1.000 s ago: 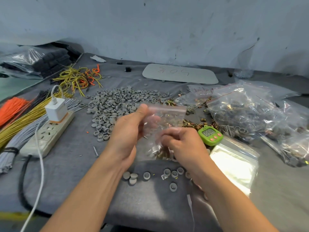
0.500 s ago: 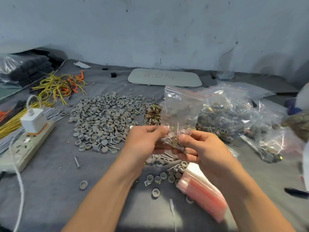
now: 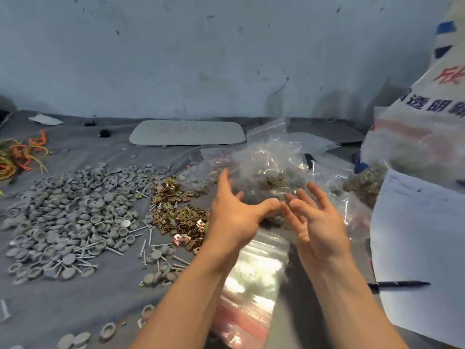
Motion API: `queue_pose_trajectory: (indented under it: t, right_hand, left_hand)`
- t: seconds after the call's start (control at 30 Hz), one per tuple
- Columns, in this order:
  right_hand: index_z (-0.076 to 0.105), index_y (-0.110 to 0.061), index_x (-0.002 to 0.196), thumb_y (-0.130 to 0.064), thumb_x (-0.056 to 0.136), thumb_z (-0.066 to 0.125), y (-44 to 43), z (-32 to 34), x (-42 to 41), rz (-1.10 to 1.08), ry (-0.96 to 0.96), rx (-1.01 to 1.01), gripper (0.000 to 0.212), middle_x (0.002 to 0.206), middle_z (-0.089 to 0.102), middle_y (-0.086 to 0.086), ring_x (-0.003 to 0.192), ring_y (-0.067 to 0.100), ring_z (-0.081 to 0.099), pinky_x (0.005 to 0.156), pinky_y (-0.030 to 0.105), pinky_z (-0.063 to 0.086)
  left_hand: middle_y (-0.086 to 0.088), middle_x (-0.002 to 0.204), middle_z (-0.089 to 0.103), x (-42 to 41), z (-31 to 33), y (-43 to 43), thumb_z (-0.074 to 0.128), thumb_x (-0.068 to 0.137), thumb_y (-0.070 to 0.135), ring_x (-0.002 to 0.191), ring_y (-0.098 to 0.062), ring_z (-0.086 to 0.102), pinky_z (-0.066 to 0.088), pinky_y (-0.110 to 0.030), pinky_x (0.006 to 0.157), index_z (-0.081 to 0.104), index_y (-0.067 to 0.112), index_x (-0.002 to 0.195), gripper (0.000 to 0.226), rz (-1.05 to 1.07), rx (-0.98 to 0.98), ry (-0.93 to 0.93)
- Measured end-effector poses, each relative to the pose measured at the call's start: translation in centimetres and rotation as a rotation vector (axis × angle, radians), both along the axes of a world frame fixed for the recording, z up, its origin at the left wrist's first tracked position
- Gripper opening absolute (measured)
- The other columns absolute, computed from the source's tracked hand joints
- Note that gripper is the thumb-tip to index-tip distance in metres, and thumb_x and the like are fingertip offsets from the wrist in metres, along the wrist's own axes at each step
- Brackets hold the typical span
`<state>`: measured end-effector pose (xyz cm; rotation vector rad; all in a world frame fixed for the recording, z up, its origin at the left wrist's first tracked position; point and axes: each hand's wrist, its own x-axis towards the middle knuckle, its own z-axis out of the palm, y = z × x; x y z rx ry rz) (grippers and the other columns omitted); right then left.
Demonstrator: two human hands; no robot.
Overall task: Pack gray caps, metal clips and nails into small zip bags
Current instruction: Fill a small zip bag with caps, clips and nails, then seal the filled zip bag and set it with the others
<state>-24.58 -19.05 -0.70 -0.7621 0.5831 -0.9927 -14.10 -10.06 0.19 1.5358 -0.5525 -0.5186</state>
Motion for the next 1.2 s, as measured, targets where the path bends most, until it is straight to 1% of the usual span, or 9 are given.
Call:
queue_pose_trajectory:
  t: [0.07, 0.17, 0.27, 0.37, 0.5, 0.63, 0.8, 0.93, 1.2]
  right_hand:
    - [0.059, -0.014, 0.137, 0.020, 0.087, 0.062, -0.3, -0.6, 0.1, -0.074, 0.144, -0.111, 0.061, 0.130, 0.065, 0.002, 0.116, 0.017, 0.068, 0.077, 0.023, 0.062]
    - [0.073, -0.029, 0.114, 0.015, 0.083, 0.061, -0.2, -1.6, 0.1, -0.114, 0.447, -0.482, 0.055, 0.108, 0.076, -0.014, 0.105, 0.001, 0.070, 0.083, 0.022, 0.059]
    - [0.077, -0.036, 0.105, 0.006, 0.077, 0.058, 0.1, -1.8, 0.1, -0.065, 0.682, -0.792, 0.054, 0.098, 0.075, -0.026, 0.096, -0.007, 0.069, 0.087, 0.016, 0.054]
    - [0.076, -0.038, 0.102, 0.001, 0.078, 0.059, 0.5, -2.2, -0.1, 0.012, 0.881, -0.894, 0.049, 0.087, 0.071, -0.031, 0.088, -0.014, 0.064, 0.081, 0.008, 0.048]
    - [0.078, -0.035, 0.104, -0.005, 0.079, 0.063, 1.0, -2.2, -1.1, 0.044, 1.030, -0.961, 0.042, 0.100, 0.075, -0.022, 0.089, -0.004, 0.060, 0.077, -0.005, 0.035]
    - [0.076, -0.036, 0.110, -0.019, 0.081, 0.064, 2.0, -1.8, -2.2, 0.190, 1.177, -1.045, 0.036, 0.116, 0.074, -0.015, 0.112, 0.009, 0.065, 0.094, 0.022, 0.048]
    - [0.074, -0.036, 0.109, -0.026, 0.085, 0.066, 3.2, -1.2, -3.0, 0.245, 1.311, -1.151, 0.028, 0.120, 0.073, -0.007, 0.116, 0.017, 0.063, 0.092, 0.028, 0.046]
    - [0.070, -0.034, 0.116, -0.032, 0.086, 0.064, 4.9, -1.6, -3.3, 0.383, 1.419, -1.284, 0.030, 0.106, 0.073, -0.004, 0.113, 0.022, 0.061, 0.083, 0.032, 0.042]
    - [0.052, -0.023, 0.140, -0.026, 0.095, 0.052, 5.9, -2.5, -4.0, 0.541, 1.436, -1.342, 0.045, 0.140, 0.055, -0.003, 0.126, 0.026, 0.048, 0.103, 0.039, 0.046]
  left_hand:
    - [0.008, 0.156, 0.044, -0.3, -0.3, -0.2, 0.087, 0.077, 0.036, 0.139, -0.013, 0.048, 0.043, -0.037, 0.113, 0.018, 0.039, 0.161, 0.109, 0.054, 0.122, -0.210]
    - [0.008, 0.154, 0.050, -0.9, -1.4, -0.6, 0.065, 0.090, 0.021, 0.137, -0.016, 0.050, 0.037, -0.027, 0.110, 0.035, 0.039, 0.154, 0.072, 0.062, 0.251, -0.637]
    - [0.004, 0.159, 0.044, -1.3, -2.3, -1.2, 0.052, 0.094, 0.012, 0.150, -0.018, 0.032, 0.019, -0.034, 0.124, 0.043, 0.027, 0.153, 0.062, -0.062, 0.431, -0.892]
    - [0.001, 0.151, 0.051, -1.7, -3.0, -0.7, 0.052, 0.096, 0.020, 0.150, -0.019, 0.032, 0.014, -0.038, 0.125, 0.047, 0.022, 0.147, 0.051, -0.140, 0.605, -1.069]
    - [0.005, 0.122, 0.071, -2.7, -3.2, 1.5, 0.066, 0.085, 0.019, 0.127, -0.018, 0.058, 0.033, -0.033, 0.110, 0.069, 0.022, 0.124, 0.039, -0.074, 0.500, -1.137]
    - [0.010, 0.112, 0.075, -2.7, -2.9, 3.4, 0.072, 0.084, 0.025, 0.115, -0.013, 0.062, 0.031, -0.028, 0.102, 0.076, 0.027, 0.115, 0.031, -0.077, 0.472, -1.127]
    - [0.016, 0.105, 0.077, -3.0, -2.4, 5.2, 0.060, 0.091, 0.046, 0.103, -0.015, 0.066, 0.043, -0.028, 0.094, 0.075, 0.044, 0.113, 0.026, -0.108, 0.669, -1.130]
    - [0.016, 0.118, 0.068, -3.3, -2.7, 6.2, 0.058, 0.091, 0.047, 0.110, -0.014, 0.065, 0.048, -0.031, 0.090, 0.068, 0.042, 0.120, 0.031, -0.221, 0.801, -1.087]
    - [0.014, 0.145, 0.046, -2.9, -2.6, 8.0, 0.055, 0.100, 0.041, 0.125, -0.012, 0.055, 0.044, -0.033, 0.106, 0.049, 0.034, 0.150, 0.051, -0.518, 0.820, -0.974]
